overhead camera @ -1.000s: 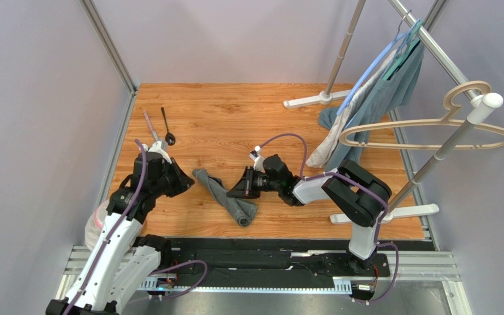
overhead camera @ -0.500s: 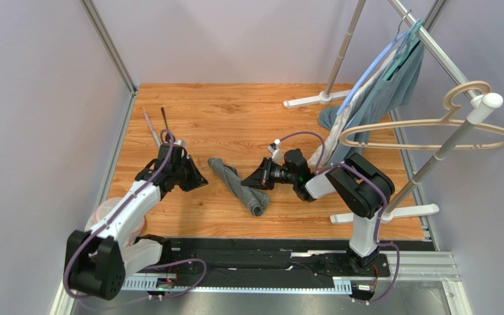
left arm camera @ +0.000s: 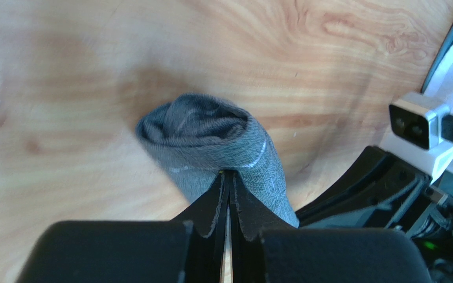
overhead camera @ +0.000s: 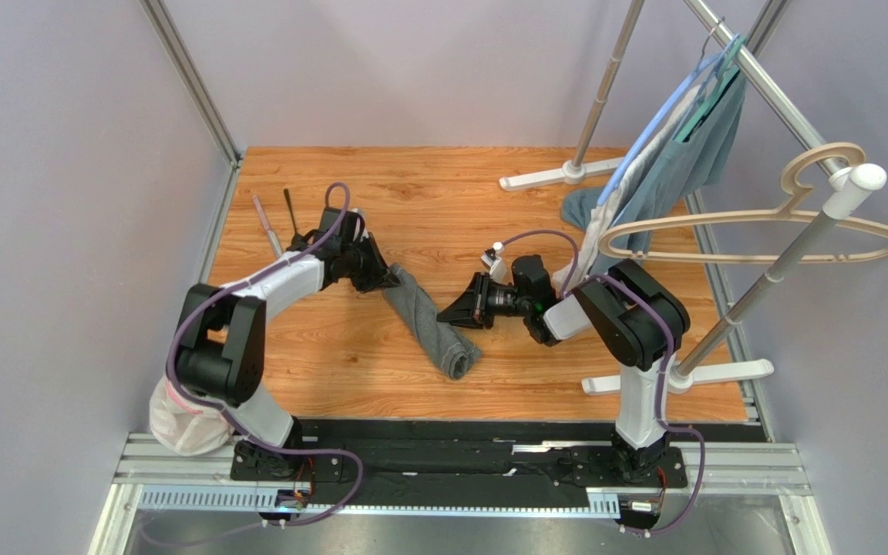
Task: Fold the napkin into a case and place the utensils inside
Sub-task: Turn over the smaller rectangle-folded napkin at the center of the board.
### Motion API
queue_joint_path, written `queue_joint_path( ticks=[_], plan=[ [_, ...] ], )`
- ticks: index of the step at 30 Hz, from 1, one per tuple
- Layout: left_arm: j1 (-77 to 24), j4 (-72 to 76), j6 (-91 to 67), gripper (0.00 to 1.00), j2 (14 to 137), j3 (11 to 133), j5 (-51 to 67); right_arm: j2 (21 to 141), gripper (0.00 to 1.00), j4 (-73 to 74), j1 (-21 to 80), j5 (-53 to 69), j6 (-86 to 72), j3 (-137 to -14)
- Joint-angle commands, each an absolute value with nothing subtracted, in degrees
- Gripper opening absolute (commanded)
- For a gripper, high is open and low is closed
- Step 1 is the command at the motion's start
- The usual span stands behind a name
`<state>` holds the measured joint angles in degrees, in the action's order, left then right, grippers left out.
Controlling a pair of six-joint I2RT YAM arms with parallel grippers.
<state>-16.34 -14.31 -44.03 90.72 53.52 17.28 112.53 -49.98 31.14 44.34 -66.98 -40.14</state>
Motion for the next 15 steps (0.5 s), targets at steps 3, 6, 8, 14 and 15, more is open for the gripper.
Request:
queue_joint_path(
  ticks=[3, 6, 8, 14, 15],
  plan=[
    [-17.7, -11.8, -44.0, 0.06, 98.9, 60.5, 19.2, 108.0, 0.29, -30.5, 29.3, 44.4, -53.8, -45.1],
    [-18.0, -12.0, -43.6, 0.06, 102.0, 63.1, 19.4, 103.9, 0.45, -13.0, 28.6, 39.7, -42.7, -49.0],
    [-18.5, -12.8, -42.8, 0.06, 103.4, 65.0, 19.0, 101.4, 0.54, -2.1, 28.7, 33.1, -32.8, -54.8],
    [-20.2, -17.6, -39.9, 0.06, 101.5, 68.1, 15.2, 97.1, 0.59, 25.2, 34.3, 15.1, -18.5, -64.7],
    [-20.6, -17.9, -39.8, 0.06, 100.9, 68.1, 14.9, 97.0, 0.59, 26.4, 35.2, 15.0, -18.4, -65.7]
  ],
)
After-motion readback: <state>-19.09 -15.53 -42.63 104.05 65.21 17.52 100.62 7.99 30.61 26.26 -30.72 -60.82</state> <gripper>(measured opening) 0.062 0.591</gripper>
